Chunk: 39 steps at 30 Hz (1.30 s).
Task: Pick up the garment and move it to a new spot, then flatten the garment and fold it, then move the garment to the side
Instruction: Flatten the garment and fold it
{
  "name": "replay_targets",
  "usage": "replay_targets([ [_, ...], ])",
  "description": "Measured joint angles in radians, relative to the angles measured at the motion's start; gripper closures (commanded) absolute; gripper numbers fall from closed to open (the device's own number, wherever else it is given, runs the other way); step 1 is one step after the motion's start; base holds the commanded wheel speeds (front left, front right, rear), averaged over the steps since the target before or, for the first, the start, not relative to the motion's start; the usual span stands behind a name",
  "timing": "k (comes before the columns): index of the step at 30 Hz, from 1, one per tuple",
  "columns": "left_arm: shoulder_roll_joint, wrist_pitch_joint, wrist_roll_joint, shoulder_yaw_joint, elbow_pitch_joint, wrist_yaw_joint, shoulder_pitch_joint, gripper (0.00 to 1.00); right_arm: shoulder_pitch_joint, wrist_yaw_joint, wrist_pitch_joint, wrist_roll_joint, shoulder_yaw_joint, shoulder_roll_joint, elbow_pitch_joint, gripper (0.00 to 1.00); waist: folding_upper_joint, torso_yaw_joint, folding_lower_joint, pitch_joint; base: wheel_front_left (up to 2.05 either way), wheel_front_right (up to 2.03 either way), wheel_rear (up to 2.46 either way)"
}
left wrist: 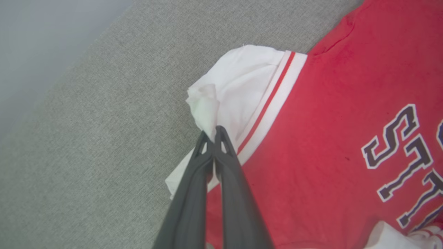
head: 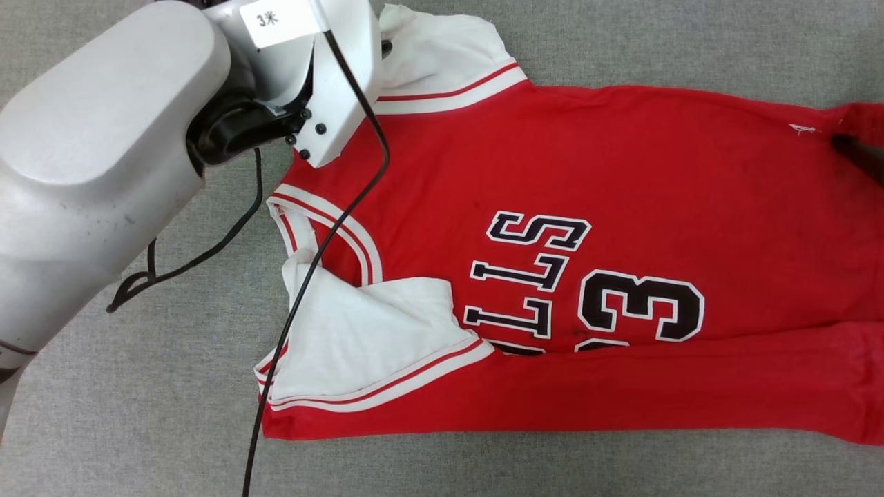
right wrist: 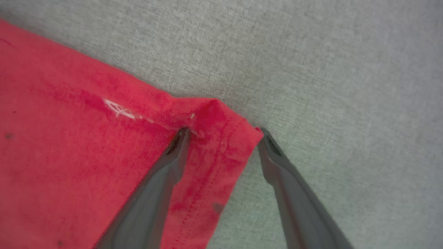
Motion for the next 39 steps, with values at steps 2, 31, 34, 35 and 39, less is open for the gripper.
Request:
replay_targets([
  [2, 0.004, -0.011, -0.007, -0.007, 0.008, 0.0, 0.0, 1.0, -0.005, 0.0, -0.024, 0.008, 0.014, -0.003, 0.01, 1.0, 0.0, 0.0, 0.0, 0.0, 0.0, 0.0, 0.0],
  [31, 0.141, -0.23, -0.115, -0.064, -0.07, 0.041, 0.354, 1.0, 0.239, 0.0, -0.495, 0.076, 0.149, -0.023, -0.001, 1.0, 0.0, -0.011, 0.0, -0.311, 0.0, 0.0, 0.0],
  [34, 0.164, -0.248, -0.13, -0.067, -0.096, 0.063, 0.424, 1.0, 0.298, 0.0, -0.516, 0.084, 0.153, -0.026, -0.021, 1.0, 0.0, -0.01, -0.0001, -0.347, 0.0, 0.0, 0.0],
  [35, 0.173, -0.251, -0.136, -0.068, -0.105, 0.069, 0.448, 1.0, 0.319, 0.0, -0.523, 0.085, 0.154, -0.029, -0.03, 1.0, 0.0001, -0.011, -0.0001, -0.357, 0.0, 0.0, 0.0],
  [39, 0.195, -0.275, -0.154, -0.074, -0.132, 0.09, 0.541, 1.0, 0.397, 0.0, -0.542, 0.094, 0.153, -0.044, -0.059, 1.0, 0.0, -0.016, -0.0001, -0.39, 0.0, 0.0, 0.0],
])
